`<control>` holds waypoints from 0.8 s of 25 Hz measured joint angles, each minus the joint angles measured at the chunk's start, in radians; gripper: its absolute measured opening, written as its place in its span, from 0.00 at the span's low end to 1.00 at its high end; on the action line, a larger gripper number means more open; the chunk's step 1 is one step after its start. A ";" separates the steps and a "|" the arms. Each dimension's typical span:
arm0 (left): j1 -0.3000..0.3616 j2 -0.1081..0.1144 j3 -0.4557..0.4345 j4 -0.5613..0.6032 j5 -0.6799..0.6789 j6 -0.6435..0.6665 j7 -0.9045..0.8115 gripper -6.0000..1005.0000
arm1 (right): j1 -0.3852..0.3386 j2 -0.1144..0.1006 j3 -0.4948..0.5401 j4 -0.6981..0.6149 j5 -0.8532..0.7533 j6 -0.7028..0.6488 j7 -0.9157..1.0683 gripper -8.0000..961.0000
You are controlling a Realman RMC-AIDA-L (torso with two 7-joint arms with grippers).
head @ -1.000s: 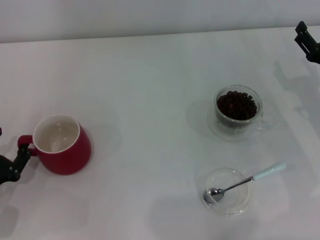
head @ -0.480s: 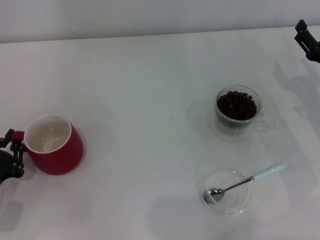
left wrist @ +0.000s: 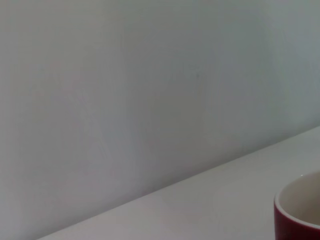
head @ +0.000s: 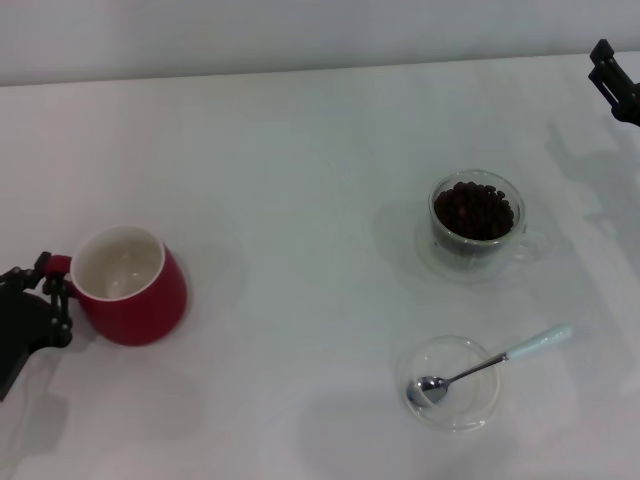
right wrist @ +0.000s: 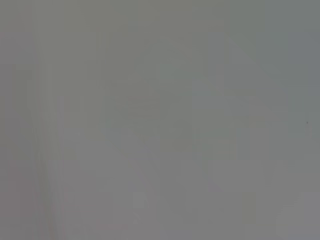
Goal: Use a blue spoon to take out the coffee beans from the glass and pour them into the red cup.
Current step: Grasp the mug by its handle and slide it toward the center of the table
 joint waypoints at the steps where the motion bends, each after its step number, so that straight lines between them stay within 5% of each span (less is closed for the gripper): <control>1: 0.000 0.000 0.000 0.010 0.000 -0.004 0.006 0.10 | 0.000 0.000 0.000 0.000 0.000 0.000 0.000 0.91; 20: -0.025 -0.009 0.011 0.146 0.011 -0.077 0.049 0.09 | 0.000 0.000 -0.016 -0.002 0.000 -0.007 0.001 0.91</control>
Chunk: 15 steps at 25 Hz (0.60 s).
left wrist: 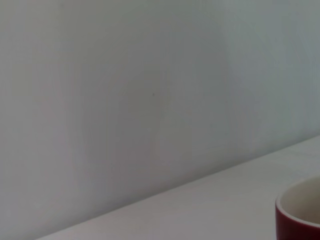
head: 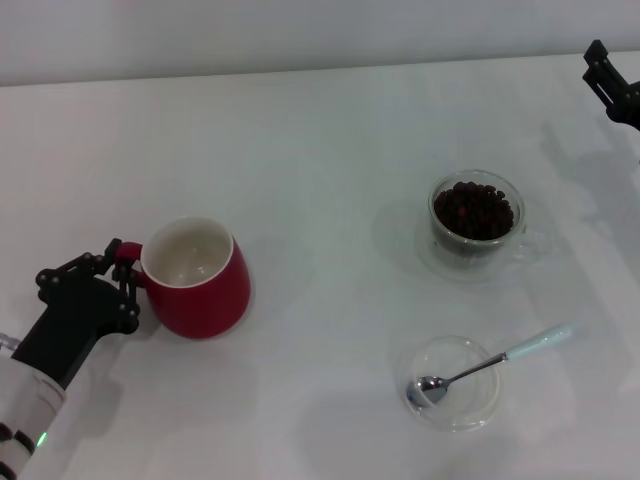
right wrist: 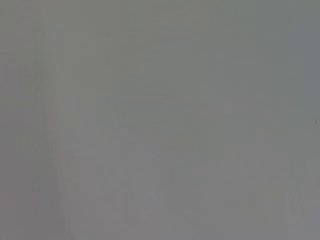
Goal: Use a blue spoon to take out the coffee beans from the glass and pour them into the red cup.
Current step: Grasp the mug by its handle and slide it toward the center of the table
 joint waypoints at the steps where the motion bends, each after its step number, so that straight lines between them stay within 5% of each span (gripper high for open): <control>1: -0.001 0.000 0.001 0.000 0.001 -0.005 0.000 0.09 | 0.000 0.000 0.000 0.000 0.000 -0.002 0.000 0.91; 15: -0.021 -0.003 0.027 0.044 0.003 -0.059 0.047 0.10 | 0.000 0.000 -0.017 0.000 0.000 -0.024 0.000 0.91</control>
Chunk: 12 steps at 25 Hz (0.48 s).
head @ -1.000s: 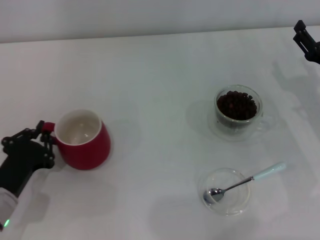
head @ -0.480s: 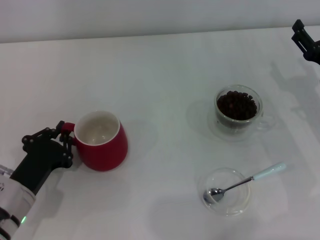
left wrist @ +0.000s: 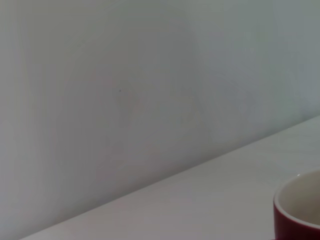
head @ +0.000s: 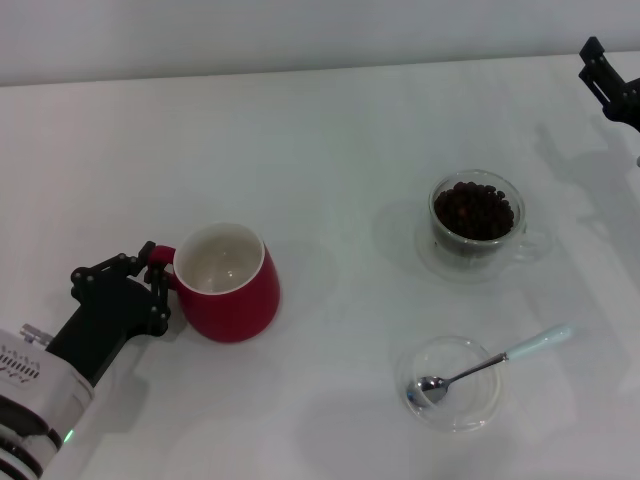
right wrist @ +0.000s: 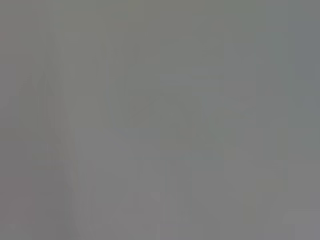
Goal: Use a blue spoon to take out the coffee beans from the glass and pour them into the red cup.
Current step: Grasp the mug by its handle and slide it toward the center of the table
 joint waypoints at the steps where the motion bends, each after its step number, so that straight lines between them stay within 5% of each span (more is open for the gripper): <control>1: -0.001 0.000 0.000 0.002 0.000 -0.002 0.000 0.09 | 0.000 0.000 -0.003 0.000 0.000 -0.001 0.000 0.91; 12: -0.016 0.001 0.042 0.016 0.000 -0.005 0.001 0.14 | 0.000 0.000 -0.009 0.000 0.000 -0.006 0.000 0.91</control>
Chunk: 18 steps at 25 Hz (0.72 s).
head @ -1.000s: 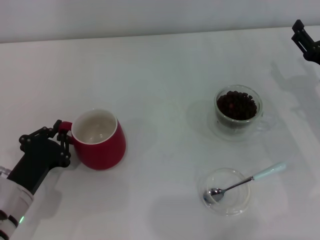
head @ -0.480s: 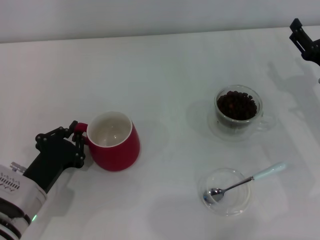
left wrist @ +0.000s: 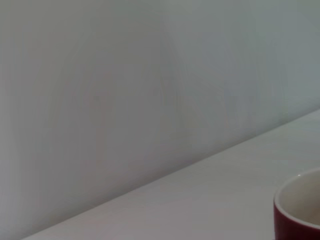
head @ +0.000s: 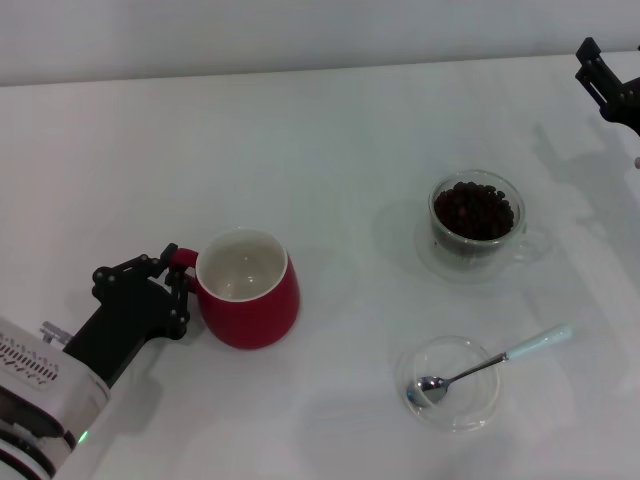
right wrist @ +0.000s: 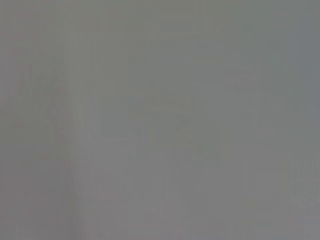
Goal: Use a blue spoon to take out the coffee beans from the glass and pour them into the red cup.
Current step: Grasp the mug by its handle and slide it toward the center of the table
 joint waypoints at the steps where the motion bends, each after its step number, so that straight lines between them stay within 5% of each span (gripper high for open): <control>1: 0.000 0.001 0.000 0.003 0.000 -0.001 0.000 0.15 | 0.000 0.000 0.000 0.001 0.000 0.000 0.000 0.91; 18: 0.015 0.005 0.011 0.017 0.010 0.017 0.001 0.27 | -0.004 -0.002 -0.011 0.008 0.000 -0.021 0.000 0.91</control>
